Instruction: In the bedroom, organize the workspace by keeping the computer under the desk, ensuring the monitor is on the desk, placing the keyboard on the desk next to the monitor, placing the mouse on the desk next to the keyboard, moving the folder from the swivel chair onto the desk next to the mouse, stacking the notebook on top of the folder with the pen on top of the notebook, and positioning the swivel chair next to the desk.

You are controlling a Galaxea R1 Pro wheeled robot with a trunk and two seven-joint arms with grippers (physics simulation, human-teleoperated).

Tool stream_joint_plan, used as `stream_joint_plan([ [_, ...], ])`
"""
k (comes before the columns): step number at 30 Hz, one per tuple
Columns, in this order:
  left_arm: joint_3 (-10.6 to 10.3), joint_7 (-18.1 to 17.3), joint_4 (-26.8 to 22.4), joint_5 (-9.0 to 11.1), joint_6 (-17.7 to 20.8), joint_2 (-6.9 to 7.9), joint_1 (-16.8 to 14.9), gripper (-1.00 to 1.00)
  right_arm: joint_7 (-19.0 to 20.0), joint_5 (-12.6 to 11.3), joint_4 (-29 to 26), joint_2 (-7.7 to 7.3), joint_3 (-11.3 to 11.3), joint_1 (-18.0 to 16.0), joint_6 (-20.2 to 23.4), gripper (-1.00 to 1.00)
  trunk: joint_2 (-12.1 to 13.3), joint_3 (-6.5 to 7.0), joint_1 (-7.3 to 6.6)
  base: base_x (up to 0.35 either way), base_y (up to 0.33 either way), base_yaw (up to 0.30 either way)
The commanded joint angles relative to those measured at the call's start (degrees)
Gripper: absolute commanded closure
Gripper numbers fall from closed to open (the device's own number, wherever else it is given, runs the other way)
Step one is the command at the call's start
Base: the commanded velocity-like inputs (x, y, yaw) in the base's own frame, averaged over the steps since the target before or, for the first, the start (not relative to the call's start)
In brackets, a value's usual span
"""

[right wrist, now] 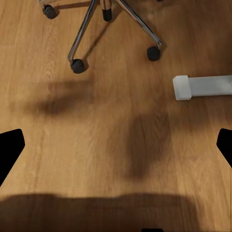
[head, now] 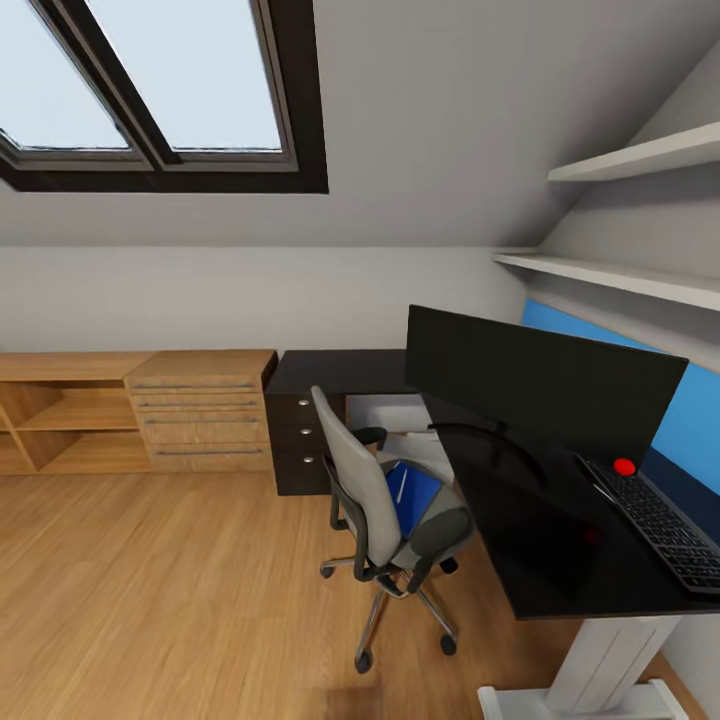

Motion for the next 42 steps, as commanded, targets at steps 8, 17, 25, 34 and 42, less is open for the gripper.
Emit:
stream_joint_plan([
  [8, 0.1, 0.0, 0.0, 4.3, 0.0, 0.04, 0.0, -1.0, 0.0, 0.4, 0.1, -0.11, 0.0, 0.0, -0.2, -1.0, -3.3, -1.51, 1.77, 0.0, 0.0, 0.0],
  [17, 0.1, 0.0, 0.0, 4.9, 0.0, 0.04, 0.0, -1.0, 0.1, 0.4, 0.0, -0.11, 0.0, 0.0, -0.1, -1.0, -6.9, -3.12, 3.75, 0.0, 0.0, 0.0],
  [25, 0.1, 0.1, 0.0, 5.0, 0.0, 0.11, 0.0, -1.0, 0.1, 3.0, 0.1, -0.11, 0.0, 0.0, -0.1, -1.0, -10.1, -4.56, 5.5, 0.0, 0.0, 0.0],
  [34, 0.1, 0.1, 0.0, 5.0, 0.0, 0.21, 0.0, -1.0, 0.1, 7.6, 0.1, -0.11, -0.1, 0.0, 0.1, -1.0, -13.7, -6.18, 7.48, 0.0, 0.0, 0.0],
  [42, 0.1, 0.1, 0.0, 5.0, 0.0, 0.17, 0.0, -1.0, 0.1, 7.9, 0.1, -0.18, -0.1, 0.0, 0.1, -1.0, -16.9, -7.61, 9.24, 0.0, 0.0, 0.0],
])
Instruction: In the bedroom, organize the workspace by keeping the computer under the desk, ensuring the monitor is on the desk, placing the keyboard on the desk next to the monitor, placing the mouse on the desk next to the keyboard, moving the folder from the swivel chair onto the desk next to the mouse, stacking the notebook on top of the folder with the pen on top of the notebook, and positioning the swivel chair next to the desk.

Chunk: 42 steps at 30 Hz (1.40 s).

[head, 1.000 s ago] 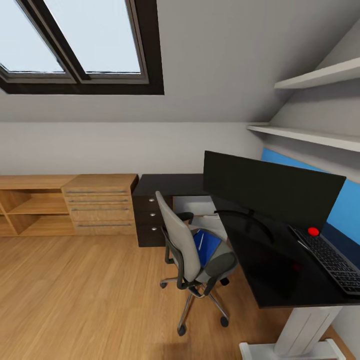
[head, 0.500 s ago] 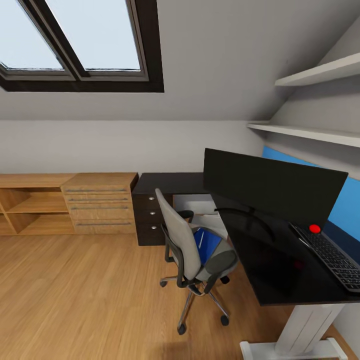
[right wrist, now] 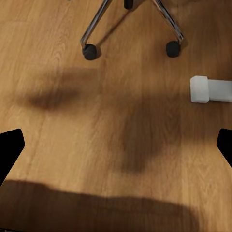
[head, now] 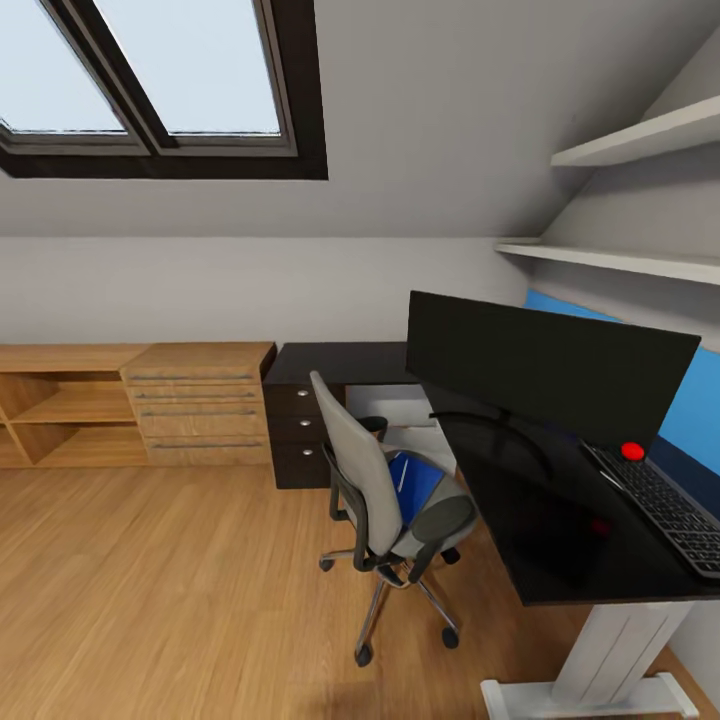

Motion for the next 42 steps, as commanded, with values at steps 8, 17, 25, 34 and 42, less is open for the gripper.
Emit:
stream_joint_plan([
  [8, 0.1, 0.1, -0.2, 0.5, -0.2, 0.14, 0.0, -1.0, -0.1, 1.6, 0.0, -0.01, -0.1, 0.0, -0.3, -1.0, -3.3, -1.5, 1.76, 0.0, 0.0, 0.0],
  [17, 0.2, 15.4, -15.5, 1.5, 7.2, -0.43, -0.1, -1.0, -1.8, 4.7, -4.6, 0.2, -0.2, -0.1, 0.1, -1.0, -6.9, -3.11, 3.74, 0.0, 0.0, 0.0],
  [25, 0.2, 24.2, -36.5, 2.0, 37.4, -0.85, -3.9, -1.0, -5.9, 4.8, -19.1, 1.56, -0.2, -5.1, 16.1, -1.0, -10.1, -4.55, 5.5, 0.0, 0.0, 0.0],
  [34, 0.2, 24.8, -32.8, 4.7, 47.8, -0.84, -19.7, -1.0, -6.3, 4.4, -6.2, 5.28, -0.2, -26.1, 29.4, -1.0, -13.7, -6.17, 7.48, 0.0, 0.0, 0.0],
  [42, 0.0, 24.3, -31.7, 6.7, 48.9, -1.03, -23.2, -1.0, -6.2, 4.3, -1.3, 6.83, -0.3, -31.6, 30.3, -1.0, -16.9, -7.6, 9.23, 0.0, 0.0, 0.0],
])
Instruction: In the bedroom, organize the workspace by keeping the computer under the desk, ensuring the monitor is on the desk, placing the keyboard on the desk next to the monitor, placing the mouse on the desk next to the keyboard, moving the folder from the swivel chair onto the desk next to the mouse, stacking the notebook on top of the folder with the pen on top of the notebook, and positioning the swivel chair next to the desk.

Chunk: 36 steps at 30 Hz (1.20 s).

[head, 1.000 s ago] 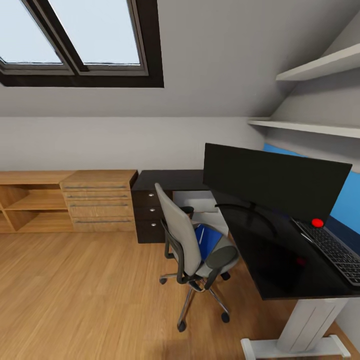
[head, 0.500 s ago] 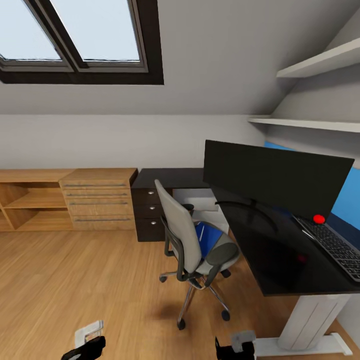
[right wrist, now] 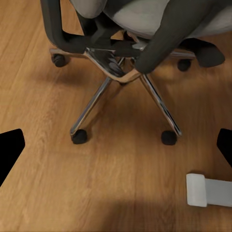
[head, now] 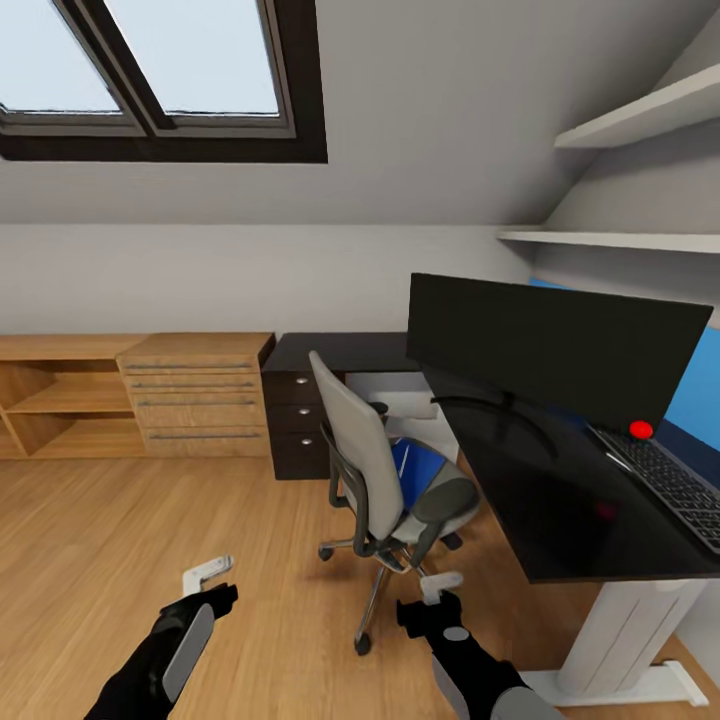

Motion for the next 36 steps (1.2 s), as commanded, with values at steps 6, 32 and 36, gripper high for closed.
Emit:
stream_joint_plan([
  [6, -0.1, -2.0, -2.0, 0.6, -3.1, 0.06, -0.1, -1.0, -0.4, 0.3, 0.8, 0.02, -0.3, -0.2, -0.2, -1.0, -2.5, -1.14, 1.32, 0.0, 0.0, 0.0],
  [32, -0.4, -2.9, -20.2, 0.3, -4.9, 0.03, 10.1, -1.0, -0.6, -2.7, 0.2, 0.02, -0.4, -0.2, 0.8, -1.0, -12.9, -5.81, 7.03, 0.0, 0.0, 0.0],
  [36, -0.4, -2.8, -20.1, 0.3, -5.1, -0.01, 10.1, -1.0, -0.6, -2.7, 0.2, 0.02, -0.4, -0.2, 0.8, -1.0, -14.5, -6.53, 7.91, 0.0, 0.0, 0.0],
])
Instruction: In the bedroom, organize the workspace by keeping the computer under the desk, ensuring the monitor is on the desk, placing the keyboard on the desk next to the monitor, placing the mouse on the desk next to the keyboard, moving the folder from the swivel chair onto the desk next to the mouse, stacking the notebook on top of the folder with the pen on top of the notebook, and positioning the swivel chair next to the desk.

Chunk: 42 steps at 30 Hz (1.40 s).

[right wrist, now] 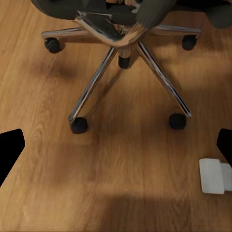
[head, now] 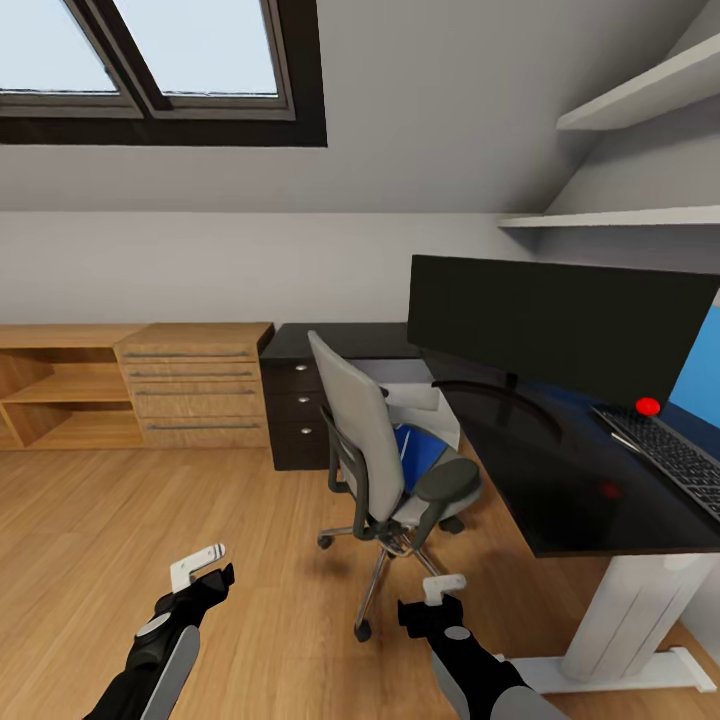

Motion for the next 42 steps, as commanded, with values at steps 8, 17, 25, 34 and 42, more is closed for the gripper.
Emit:
stream_joint_plan([
  [8, -0.1, 0.5, 0.1, 0.5, 0.1, -0.18, 0.0, -1.0, -0.3, 0.6, 0.1, 0.03, -0.2, 0.0, -0.2, -1.0, -3.3, -1.5, 1.76, 0.0, 0.0, 0.0],
  [17, -0.1, 0.5, 0.5, 0.5, 0.1, -0.13, 0.0, -1.0, -0.5, 0.7, 0.2, 0.03, -0.2, 0.0, -1.4, -1.0, -6.9, -3.12, 3.73, 0.0, 0.0, 0.0],
  [25, -0.1, 0.5, 0.8, 0.5, 0.1, -0.19, 0.0, -1.0, -1.0, 0.7, 0.3, 0.03, -0.2, 0.0, -1.6, -1.0, -10.1, -4.55, 5.49, 0.0, 0.0, 0.0],
  [34, -0.1, 0.5, 1.1, 0.5, 0.0, -0.21, 0.0, -1.0, -0.9, 0.6, 0.2, 0.03, -0.1, 0.0, -1.8, -1.0, -13.7, -6.17, 7.47, 0.0, 0.0, 0.0],
  [42, -0.1, 0.5, 1.1, 0.4, 0.0, -0.21, 0.0, -1.0, -1.0, 0.6, 0.0, 0.03, -0.2, 0.0, -2.1, -1.0, -16.9, -7.6, 9.22, 0.0, 0.0, 0.0],
])
